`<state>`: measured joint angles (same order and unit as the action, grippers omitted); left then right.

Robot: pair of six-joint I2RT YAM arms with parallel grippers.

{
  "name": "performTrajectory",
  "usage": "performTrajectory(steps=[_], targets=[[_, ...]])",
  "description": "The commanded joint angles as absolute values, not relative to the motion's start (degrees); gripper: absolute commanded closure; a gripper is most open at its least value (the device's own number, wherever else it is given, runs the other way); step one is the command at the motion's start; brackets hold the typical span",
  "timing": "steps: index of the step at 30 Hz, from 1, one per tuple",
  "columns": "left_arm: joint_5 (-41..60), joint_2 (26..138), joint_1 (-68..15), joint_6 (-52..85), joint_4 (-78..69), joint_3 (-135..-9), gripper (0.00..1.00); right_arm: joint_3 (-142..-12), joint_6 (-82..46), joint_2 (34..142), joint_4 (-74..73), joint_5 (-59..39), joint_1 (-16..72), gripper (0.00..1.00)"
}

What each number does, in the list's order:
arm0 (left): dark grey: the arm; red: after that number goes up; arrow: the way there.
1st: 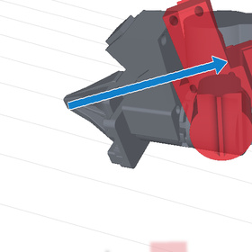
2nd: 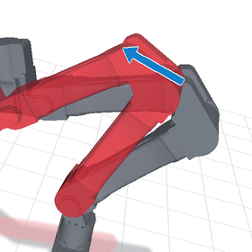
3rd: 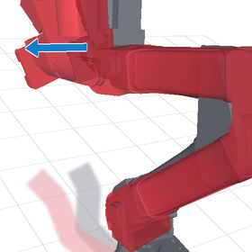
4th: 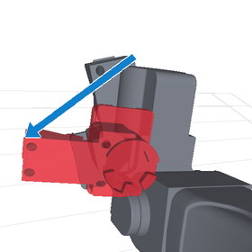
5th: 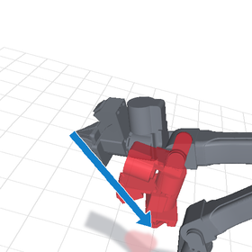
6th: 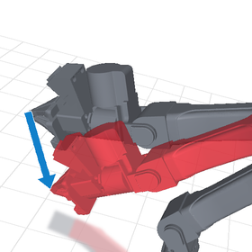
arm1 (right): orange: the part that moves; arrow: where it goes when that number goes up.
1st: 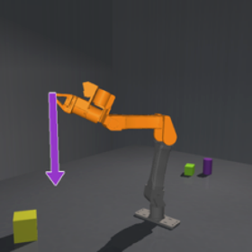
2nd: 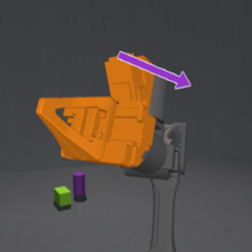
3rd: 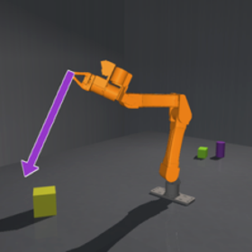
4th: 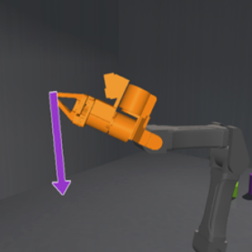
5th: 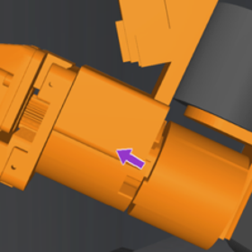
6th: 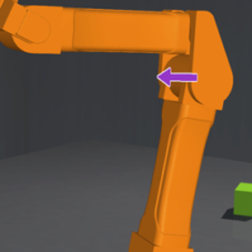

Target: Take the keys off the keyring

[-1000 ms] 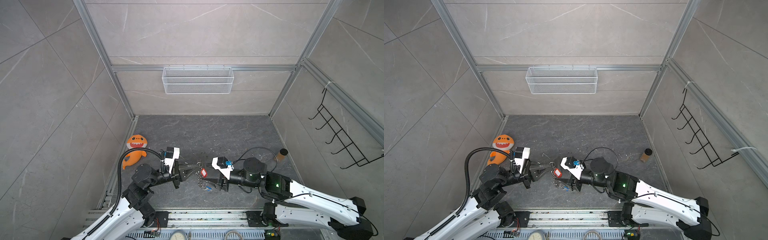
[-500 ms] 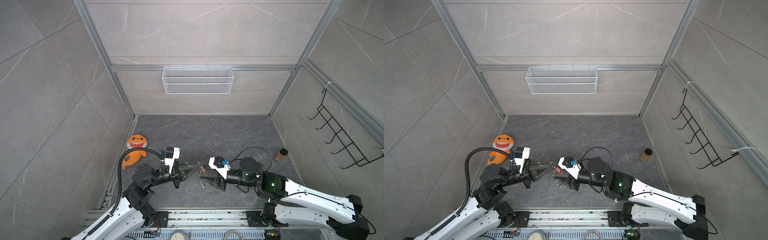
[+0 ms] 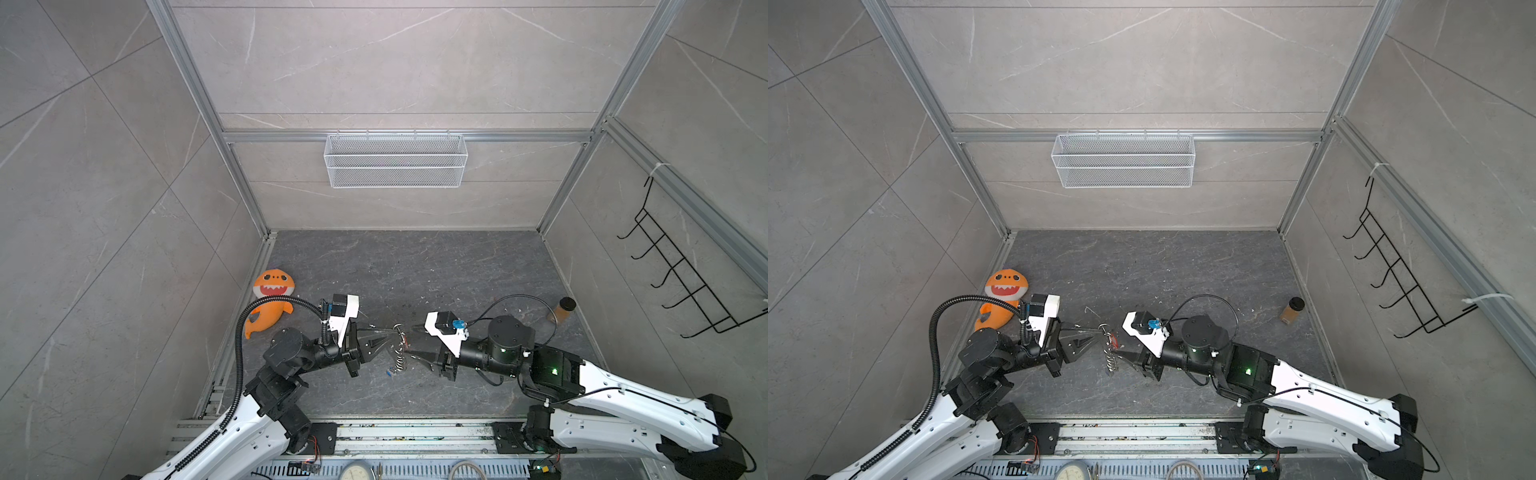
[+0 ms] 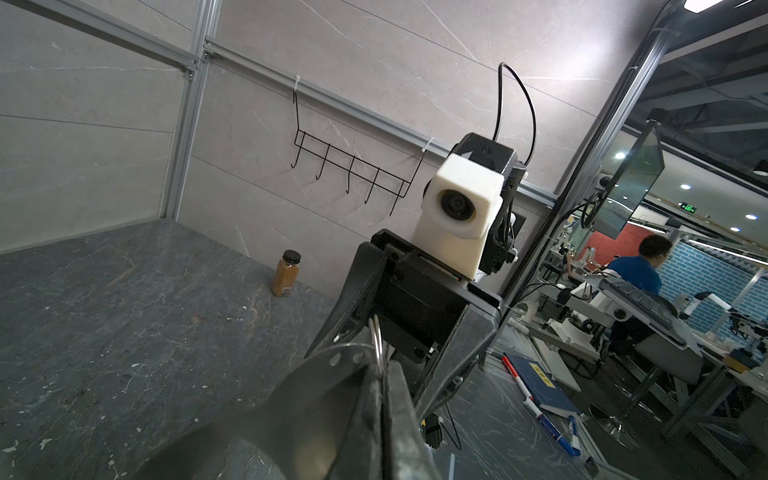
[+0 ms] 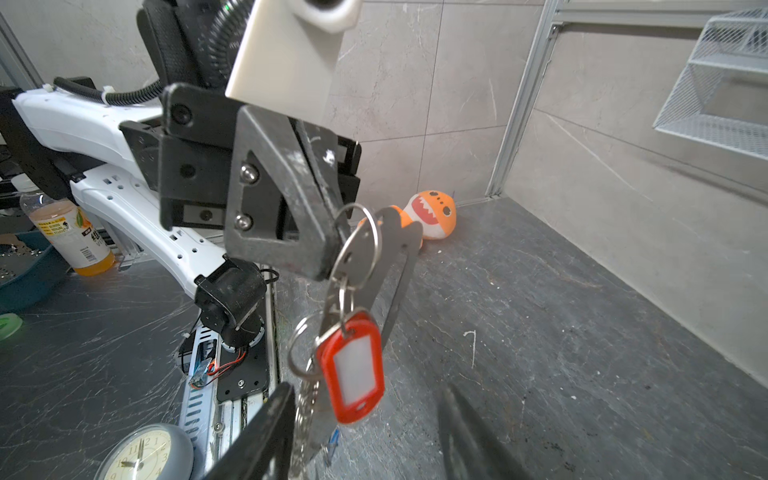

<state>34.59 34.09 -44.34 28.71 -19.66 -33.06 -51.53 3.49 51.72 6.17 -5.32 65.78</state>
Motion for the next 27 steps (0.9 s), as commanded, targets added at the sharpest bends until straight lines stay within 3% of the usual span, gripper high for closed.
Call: performTrajectory(steps=[1, 9, 13, 18, 27], targets=[[34.9, 33.5, -44.3, 27.9, -22.9, -33.1, 1.00, -52.3, 4.7, 48.9, 6.7, -3.5, 66.1, 0.44], [35.2, 34.8, -44.3, 28.4, -23.7, -33.6, 1.00, -54.4, 4.5, 52.1, 3.9, -4.2, 66.1, 0.56], [35.2, 34.9, -44.4, 28.6, -23.9, -33.7, 1.00, -54.8, 4.4, 53.8, 3.7, -4.4, 66.1, 0.56], [35.3, 34.6, -44.4, 28.6, -23.9, -33.8, 1.00, -55.0, 3.5, 55.2, 5.3, -7.0, 66.1, 0.49], [37.4, 34.2, -44.4, 28.7, -24.9, -33.7, 1.00, -55.0, 3.6, 56.7, 6.8, -9.7, 66.1, 0.53]])
